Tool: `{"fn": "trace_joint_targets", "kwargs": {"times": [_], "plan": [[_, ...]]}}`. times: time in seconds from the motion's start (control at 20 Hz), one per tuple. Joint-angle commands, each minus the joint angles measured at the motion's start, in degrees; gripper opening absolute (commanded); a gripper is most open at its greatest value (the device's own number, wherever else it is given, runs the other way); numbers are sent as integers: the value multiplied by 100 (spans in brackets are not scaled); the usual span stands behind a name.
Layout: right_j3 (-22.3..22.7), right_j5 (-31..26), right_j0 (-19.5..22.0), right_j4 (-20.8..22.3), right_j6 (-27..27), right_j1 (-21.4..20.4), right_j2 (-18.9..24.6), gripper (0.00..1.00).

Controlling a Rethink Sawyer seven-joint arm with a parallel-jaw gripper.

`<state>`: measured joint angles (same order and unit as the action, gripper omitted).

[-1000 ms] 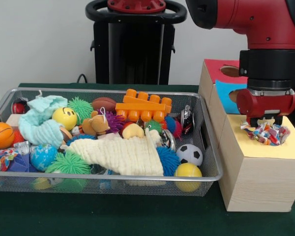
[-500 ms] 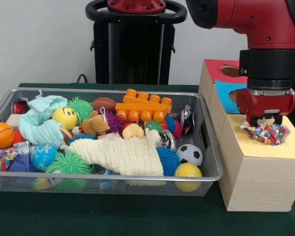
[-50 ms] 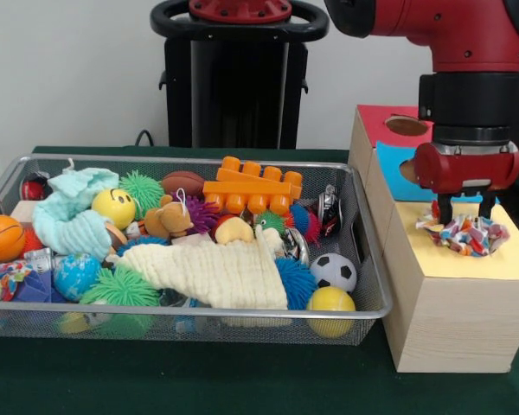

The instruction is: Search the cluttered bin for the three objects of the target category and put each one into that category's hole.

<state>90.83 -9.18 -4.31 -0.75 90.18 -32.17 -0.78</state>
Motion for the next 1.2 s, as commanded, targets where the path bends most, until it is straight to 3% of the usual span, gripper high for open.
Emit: {"fn": "trace_joint_targets", "kwargs": {"times": [0.05, 0.6, 0.95, 1.2], "plan": [[594, -754, 274, 365, 202, -466, 515, 100], [326, -851, -77, 505, 438, -141, 84, 100], [284, -869, -58, 446, 470, -117, 116, 100], [369, -1221, 119, 397, 303, -349, 304, 100]]}}
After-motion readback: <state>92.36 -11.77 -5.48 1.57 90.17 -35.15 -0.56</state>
